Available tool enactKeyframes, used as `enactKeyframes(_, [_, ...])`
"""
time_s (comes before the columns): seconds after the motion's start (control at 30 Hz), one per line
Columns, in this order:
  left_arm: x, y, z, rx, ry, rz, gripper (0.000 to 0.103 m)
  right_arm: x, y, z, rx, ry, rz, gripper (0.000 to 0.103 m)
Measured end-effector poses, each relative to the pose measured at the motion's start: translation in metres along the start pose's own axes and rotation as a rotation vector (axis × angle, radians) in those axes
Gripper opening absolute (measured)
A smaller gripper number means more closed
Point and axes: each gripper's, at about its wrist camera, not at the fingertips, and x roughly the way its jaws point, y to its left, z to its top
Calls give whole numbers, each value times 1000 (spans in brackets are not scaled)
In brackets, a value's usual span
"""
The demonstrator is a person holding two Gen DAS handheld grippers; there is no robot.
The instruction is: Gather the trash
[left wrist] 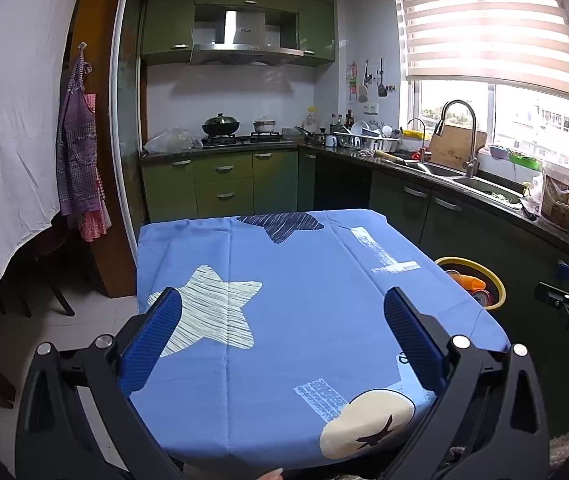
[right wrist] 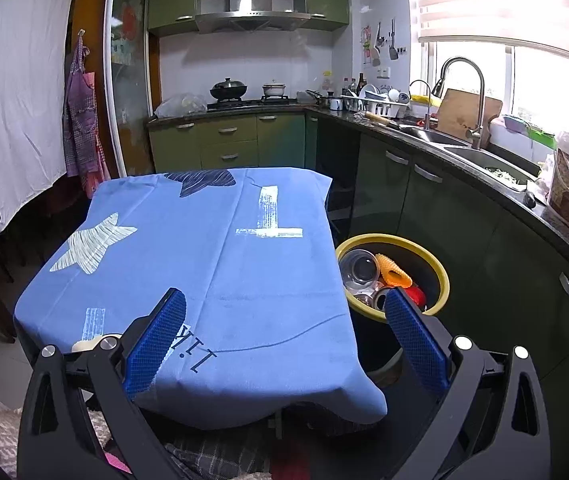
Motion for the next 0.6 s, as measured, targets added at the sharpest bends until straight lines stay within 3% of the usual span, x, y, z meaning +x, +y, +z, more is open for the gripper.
enactKeyframes(0.6, [-4,8,2,-29,-9,-3,96,0,3,3,-4,-1,6,98])
